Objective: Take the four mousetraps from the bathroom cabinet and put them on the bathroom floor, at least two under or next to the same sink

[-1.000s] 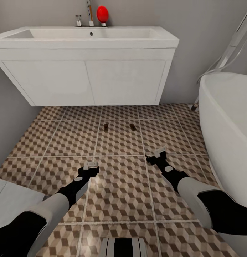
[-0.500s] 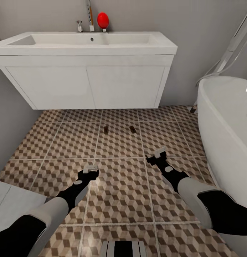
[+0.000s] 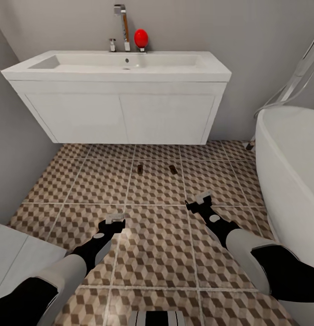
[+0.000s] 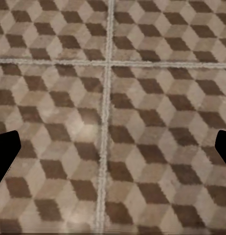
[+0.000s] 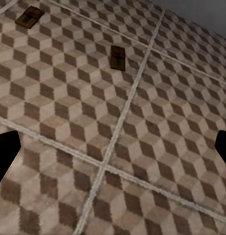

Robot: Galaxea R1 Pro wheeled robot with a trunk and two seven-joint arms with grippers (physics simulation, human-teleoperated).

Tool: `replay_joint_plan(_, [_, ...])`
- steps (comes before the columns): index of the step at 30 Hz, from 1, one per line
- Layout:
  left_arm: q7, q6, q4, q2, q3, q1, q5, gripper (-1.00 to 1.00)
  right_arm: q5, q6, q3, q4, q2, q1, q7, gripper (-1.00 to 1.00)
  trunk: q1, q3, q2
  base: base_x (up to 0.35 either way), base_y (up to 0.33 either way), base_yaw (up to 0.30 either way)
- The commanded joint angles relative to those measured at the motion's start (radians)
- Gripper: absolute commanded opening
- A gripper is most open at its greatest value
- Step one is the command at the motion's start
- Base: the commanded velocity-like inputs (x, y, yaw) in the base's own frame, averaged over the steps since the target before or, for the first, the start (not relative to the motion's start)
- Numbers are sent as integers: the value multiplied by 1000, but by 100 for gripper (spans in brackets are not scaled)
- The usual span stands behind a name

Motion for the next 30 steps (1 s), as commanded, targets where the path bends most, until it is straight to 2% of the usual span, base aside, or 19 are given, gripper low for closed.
replay_joint_plan(1, [5, -4, 1, 0, -9, 1, 8, 100, 3, -2, 5, 1, 0, 0, -5, 100, -4, 4, 7, 0, 0, 121])
replay_joint_plan(17, [5, -4, 13, 0, -9, 21, 8, 100, 3, -3, 3, 1, -3, 41, -7, 100, -65, 76, 119, 0, 0, 125])
replay_joint_plan(22, [5, -4, 13, -1, -9, 23, 8, 100, 1, -4, 2, 1, -25, 45, -7, 100, -85, 99, 154, 0, 0, 137])
replay_joint_plan(25, [4, -4, 13, -1, -9, 26, 8, 100, -15, -4, 0, -1, -37, 45, -8, 100, -96, 112, 175, 0, 0, 140])
replay_joint_plan(30, [4, -4, 13, -1, -10, 27, 8, 100, -92, -3, 0, -2, -43, 46, -7, 100, -115, 135, 210, 0, 0, 139])
